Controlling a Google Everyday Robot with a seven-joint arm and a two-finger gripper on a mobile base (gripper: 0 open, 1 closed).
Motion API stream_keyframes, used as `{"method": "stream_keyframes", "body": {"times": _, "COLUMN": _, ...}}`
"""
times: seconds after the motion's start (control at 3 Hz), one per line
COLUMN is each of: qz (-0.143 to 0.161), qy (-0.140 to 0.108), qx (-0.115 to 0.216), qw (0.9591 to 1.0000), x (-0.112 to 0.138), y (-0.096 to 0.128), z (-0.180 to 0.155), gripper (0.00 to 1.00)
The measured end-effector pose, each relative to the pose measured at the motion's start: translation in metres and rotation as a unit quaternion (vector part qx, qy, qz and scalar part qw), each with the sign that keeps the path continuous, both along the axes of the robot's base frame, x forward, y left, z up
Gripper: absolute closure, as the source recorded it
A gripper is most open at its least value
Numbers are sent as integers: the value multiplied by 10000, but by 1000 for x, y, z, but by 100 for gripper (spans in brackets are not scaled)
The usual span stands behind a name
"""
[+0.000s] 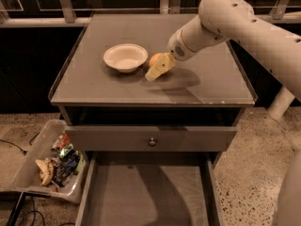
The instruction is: Place orange into middle drawer
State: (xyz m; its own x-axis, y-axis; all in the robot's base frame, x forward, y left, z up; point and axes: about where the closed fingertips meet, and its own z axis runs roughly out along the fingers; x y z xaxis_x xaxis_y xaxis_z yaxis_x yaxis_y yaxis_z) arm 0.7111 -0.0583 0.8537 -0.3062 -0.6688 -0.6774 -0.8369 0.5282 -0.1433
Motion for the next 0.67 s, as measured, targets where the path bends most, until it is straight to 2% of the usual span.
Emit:
{"method": "stream_keyframes", "body": {"times": 0.33, "qz": 0, "qy": 0, "qx": 0, "qw": 10000, "x": 0, "y": 0, "z": 0, "gripper": 19}}
{"method": "stream_keyframes", "body": {"times": 0.67, "qz": 0, "qy": 0, "qx": 0, "qw": 10000, "x": 0, "y": 0, "z": 0, "gripper": 42}}
